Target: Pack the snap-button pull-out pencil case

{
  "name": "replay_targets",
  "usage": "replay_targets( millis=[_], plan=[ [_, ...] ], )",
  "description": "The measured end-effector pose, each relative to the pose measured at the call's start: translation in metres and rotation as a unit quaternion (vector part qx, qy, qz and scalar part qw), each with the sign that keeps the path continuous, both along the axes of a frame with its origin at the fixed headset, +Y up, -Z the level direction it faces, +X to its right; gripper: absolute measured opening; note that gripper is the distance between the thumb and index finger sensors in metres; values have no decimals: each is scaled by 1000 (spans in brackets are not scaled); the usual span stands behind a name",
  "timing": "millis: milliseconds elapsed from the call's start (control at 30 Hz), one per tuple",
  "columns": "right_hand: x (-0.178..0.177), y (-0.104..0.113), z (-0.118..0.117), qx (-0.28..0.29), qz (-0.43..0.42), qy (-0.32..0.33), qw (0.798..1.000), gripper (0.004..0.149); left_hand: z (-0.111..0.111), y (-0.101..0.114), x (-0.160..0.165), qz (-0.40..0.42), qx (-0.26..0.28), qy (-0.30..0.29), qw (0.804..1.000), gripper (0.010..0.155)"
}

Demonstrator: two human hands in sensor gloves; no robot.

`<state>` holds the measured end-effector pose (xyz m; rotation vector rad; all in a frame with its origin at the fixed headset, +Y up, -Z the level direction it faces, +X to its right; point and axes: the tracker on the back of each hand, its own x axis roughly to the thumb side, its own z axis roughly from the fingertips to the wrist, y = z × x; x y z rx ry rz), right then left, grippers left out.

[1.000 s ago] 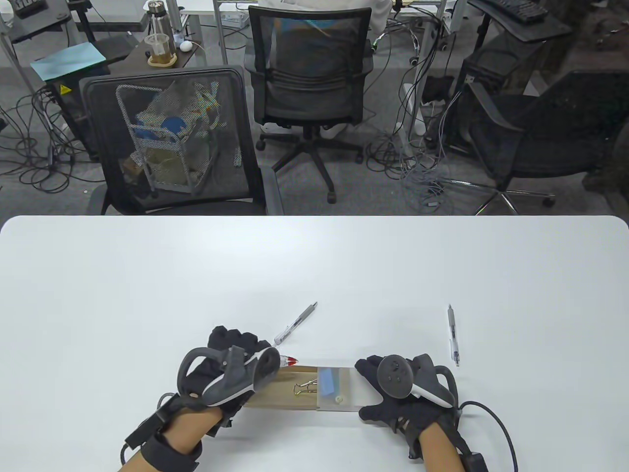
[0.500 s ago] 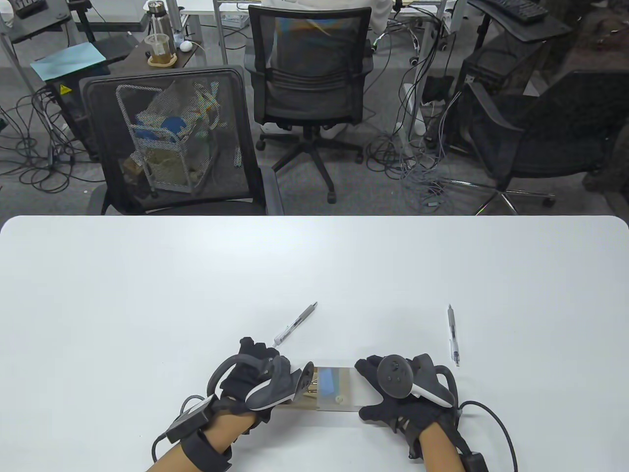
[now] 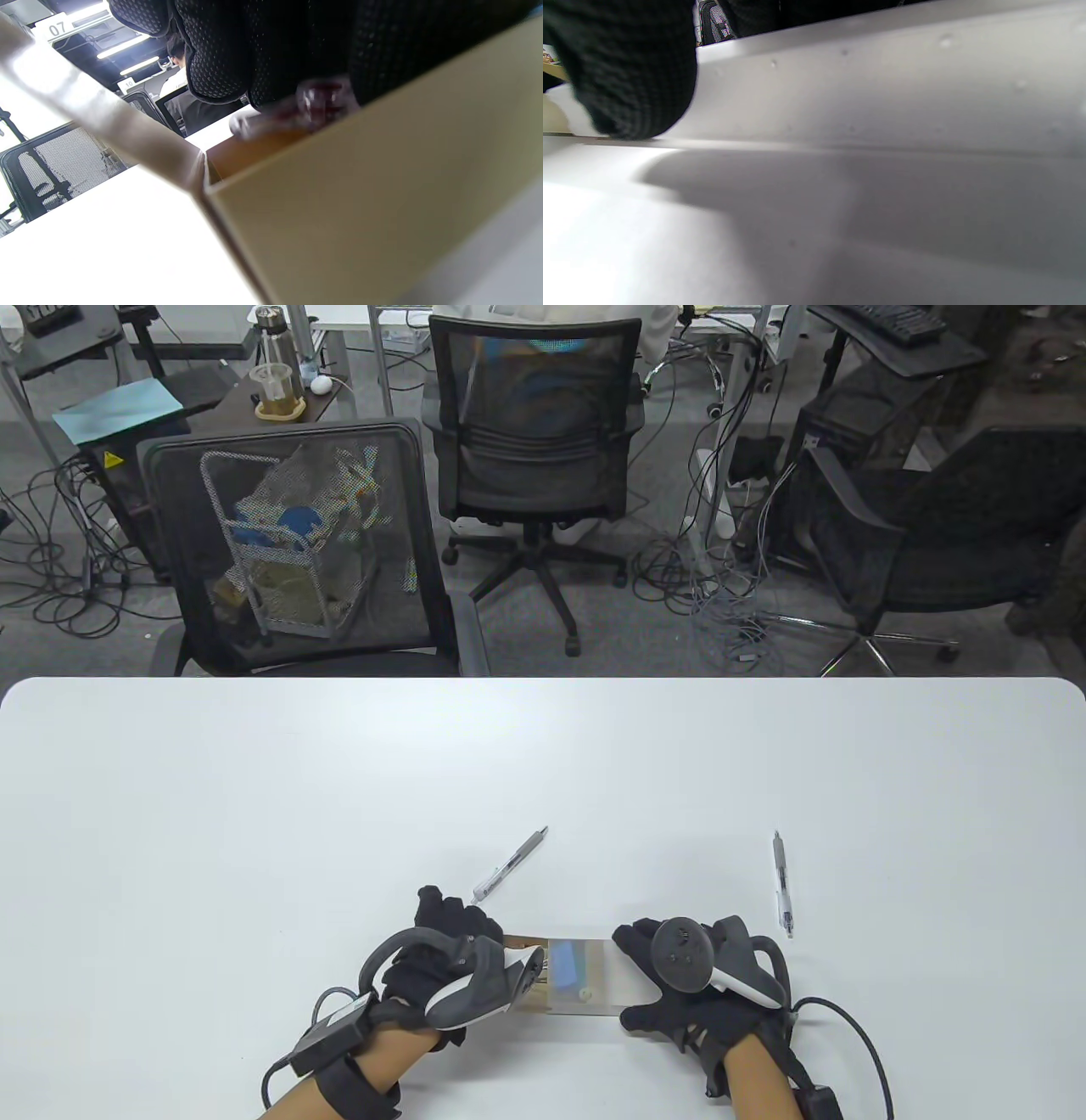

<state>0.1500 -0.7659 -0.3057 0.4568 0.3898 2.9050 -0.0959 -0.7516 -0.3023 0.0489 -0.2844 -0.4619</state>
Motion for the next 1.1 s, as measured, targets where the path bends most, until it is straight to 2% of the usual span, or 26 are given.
replay_targets(
  millis=[167, 300, 467, 633, 733, 933, 1100],
  plan=[
    [0, 0, 0, -1, -2, -1, 1000, 89, -1, 5, -5, 21, -12, -3, 1000, 65],
    [0, 0, 0, -1, -2, -1, 1000, 89, -10, 26, -14, 86, -56, 21, 994, 64],
    [1, 0, 0, -1, -2, -1, 1000, 89, -32, 59, -18, 150, -67, 79, 983, 68],
    [1, 0, -1, -1, -2, -1, 1000, 89, -63, 70, -9, 158, -77, 160, 971, 70],
    [1, 0, 0, -1, -3, -1, 1000, 89, -81, 67, -1, 151, -101, 197, 963, 70],
    [1, 0, 0, -2, -6, 0, 1000, 89, -114, 41, 12, 121, -139, 257, 949, 69],
    [1, -1, 0, -2, -7, 0, 1000, 89, -126, 17, 14, 83, -152, 282, 944, 66]
  ],
)
